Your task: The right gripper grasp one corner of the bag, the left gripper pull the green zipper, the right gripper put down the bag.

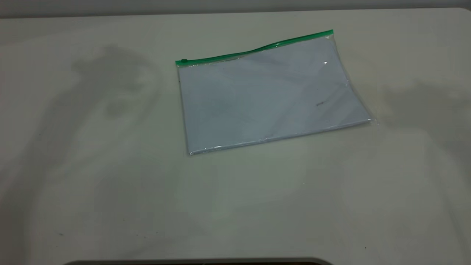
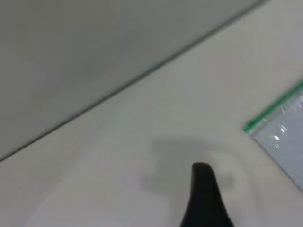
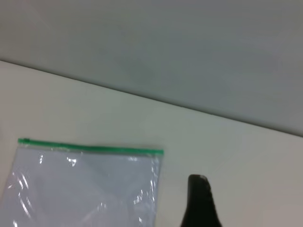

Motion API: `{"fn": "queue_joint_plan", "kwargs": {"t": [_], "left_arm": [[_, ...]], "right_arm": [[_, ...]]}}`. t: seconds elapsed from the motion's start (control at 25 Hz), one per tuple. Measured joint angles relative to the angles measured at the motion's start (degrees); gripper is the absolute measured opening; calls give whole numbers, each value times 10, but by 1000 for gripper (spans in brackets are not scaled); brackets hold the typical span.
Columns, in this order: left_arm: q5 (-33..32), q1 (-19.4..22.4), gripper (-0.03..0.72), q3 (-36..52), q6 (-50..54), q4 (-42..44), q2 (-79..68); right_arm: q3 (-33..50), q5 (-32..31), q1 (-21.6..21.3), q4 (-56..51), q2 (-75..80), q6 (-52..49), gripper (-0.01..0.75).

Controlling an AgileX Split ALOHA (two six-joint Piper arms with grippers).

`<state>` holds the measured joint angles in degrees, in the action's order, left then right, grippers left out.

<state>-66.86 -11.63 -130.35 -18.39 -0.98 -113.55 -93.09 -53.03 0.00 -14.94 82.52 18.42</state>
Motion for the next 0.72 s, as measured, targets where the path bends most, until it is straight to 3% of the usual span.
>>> {"fn": "queue_joint_plan", "kwargs": {"t": [0.32, 0.72], "left_arm": [[0, 0, 586, 25, 99, 17, 112], [0, 0, 586, 319, 143, 17, 366]], "right_arm": [[17, -112, 0, 20, -128, -22, 584], [243, -92, 0, 8, -330, -15, 582]]}}
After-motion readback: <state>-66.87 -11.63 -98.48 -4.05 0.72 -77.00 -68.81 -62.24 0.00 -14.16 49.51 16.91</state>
